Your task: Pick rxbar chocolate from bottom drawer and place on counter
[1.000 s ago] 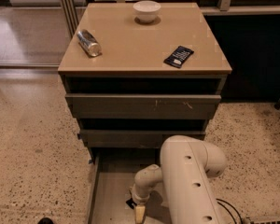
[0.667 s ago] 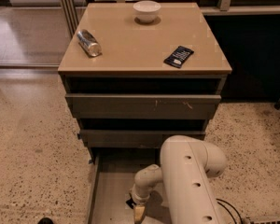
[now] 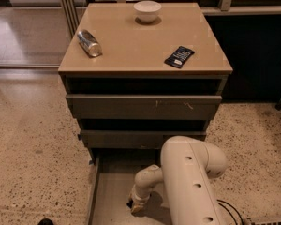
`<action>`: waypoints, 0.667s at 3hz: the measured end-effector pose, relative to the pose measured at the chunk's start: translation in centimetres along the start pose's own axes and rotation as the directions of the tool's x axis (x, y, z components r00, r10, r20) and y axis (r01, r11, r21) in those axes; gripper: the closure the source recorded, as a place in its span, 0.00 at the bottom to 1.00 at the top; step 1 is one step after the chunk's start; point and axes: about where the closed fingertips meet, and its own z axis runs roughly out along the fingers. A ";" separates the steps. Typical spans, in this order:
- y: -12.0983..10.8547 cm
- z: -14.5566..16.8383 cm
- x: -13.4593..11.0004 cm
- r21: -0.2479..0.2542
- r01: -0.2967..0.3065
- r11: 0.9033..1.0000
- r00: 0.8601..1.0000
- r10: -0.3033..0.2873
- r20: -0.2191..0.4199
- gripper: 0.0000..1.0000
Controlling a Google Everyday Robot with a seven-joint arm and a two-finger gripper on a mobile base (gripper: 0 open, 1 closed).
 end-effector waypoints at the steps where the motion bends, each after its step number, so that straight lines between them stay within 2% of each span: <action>1: 0.0 0.0 0.0 0.000 0.000 1.000 1.000 0.000 0.000 0.88; 2: 0.0 0.0 0.0 0.000 0.000 1.000 1.000 0.000 0.000 1.00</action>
Offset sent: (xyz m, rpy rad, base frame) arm 0.0000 0.0000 0.0000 0.0000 0.0000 0.0000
